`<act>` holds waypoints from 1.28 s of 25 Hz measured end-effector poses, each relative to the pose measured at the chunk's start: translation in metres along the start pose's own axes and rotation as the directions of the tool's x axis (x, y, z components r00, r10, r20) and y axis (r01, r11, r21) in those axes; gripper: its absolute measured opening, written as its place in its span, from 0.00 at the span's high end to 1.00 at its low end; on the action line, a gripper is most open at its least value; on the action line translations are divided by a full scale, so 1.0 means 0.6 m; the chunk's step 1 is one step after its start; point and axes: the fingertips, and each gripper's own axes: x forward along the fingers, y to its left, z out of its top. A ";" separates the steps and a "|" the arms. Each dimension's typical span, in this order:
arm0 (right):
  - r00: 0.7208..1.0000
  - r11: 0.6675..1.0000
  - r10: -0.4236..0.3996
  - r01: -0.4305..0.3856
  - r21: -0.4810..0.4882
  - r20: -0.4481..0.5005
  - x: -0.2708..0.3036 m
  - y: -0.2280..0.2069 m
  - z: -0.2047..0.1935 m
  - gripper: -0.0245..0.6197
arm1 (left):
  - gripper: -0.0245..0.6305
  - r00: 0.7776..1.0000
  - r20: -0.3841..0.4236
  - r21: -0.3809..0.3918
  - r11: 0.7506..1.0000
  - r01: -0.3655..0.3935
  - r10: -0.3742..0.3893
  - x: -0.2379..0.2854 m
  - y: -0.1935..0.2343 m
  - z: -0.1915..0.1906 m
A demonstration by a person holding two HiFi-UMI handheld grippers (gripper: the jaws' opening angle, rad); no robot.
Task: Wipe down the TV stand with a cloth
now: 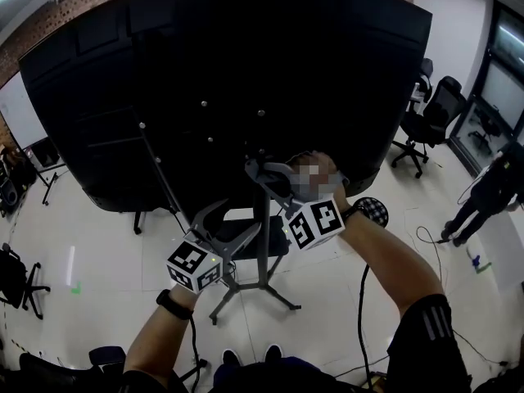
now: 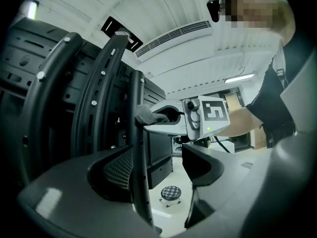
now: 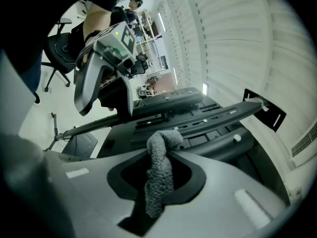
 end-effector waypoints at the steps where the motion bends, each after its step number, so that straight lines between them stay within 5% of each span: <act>1: 1.000 1.000 0.006 -0.006 -0.002 0.000 0.002 0.011 -0.003 0.87 | 0.46 1.000 -0.006 -0.005 1.000 -0.002 0.002 0.001 0.001 -0.007; 9: 0.998 0.998 0.061 -0.061 -0.021 -0.005 0.014 0.089 -0.019 0.87 | 0.46 0.998 -0.054 -0.060 0.998 -0.020 0.017 0.004 0.016 -0.079; 16: 1.000 0.999 0.019 -0.020 0.030 0.019 0.019 0.109 -0.020 0.87 | 0.45 0.996 -0.089 -0.097 0.995 -0.020 0.011 0.013 0.026 -0.142; 32: 0.985 0.982 0.172 -0.170 0.075 -0.021 0.048 0.320 -0.061 0.87 | 0.45 0.987 -0.160 -0.168 0.985 -0.032 0.005 0.017 0.029 -0.298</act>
